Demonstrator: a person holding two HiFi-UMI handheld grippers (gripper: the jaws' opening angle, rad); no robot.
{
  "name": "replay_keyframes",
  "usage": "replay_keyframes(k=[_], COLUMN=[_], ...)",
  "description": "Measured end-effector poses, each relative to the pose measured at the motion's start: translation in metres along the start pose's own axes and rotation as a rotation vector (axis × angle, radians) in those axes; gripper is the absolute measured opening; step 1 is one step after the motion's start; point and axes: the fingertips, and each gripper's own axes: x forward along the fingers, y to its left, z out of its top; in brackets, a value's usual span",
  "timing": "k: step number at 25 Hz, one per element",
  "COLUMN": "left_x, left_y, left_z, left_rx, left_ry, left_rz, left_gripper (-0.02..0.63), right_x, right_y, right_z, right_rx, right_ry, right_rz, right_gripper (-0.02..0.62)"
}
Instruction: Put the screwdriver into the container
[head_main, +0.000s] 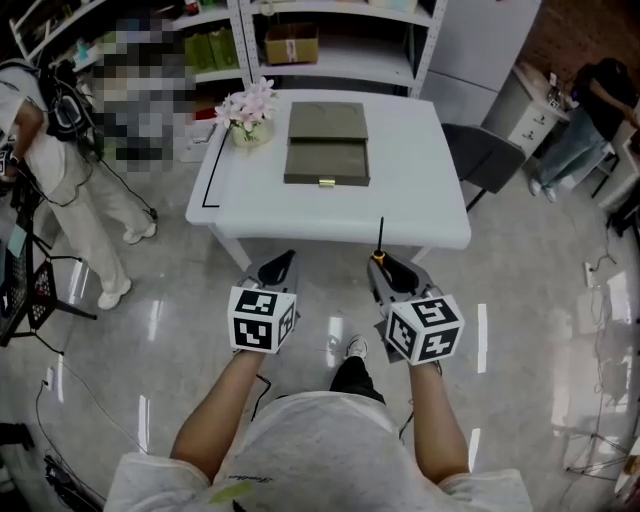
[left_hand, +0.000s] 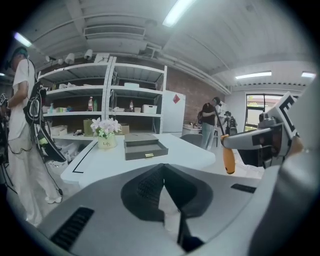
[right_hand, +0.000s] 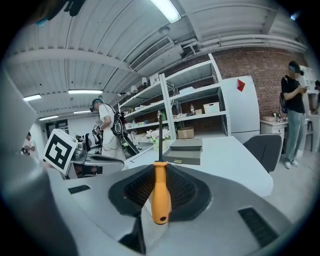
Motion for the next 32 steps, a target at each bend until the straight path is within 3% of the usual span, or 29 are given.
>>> replay_keyframes(k=[20, 32], left_x=[0.144, 0.185], left_y=[-0.02, -0.018], left_z=[0.068, 0.084], left_rx=[-0.017, -0.017], left_ry=[0.024, 0.027], left_rz=[0.078, 0.109], left_gripper=[0.005, 0.005], right_x=[0.063, 0.088], right_y=[-0.144, -0.182], right_z=[0.043, 0.059], right_rx=[-0.003, -0.028], right_ry=[0.044, 0.047], right_rz=[0.091, 0.134], right_gripper=[0.075, 0.075])
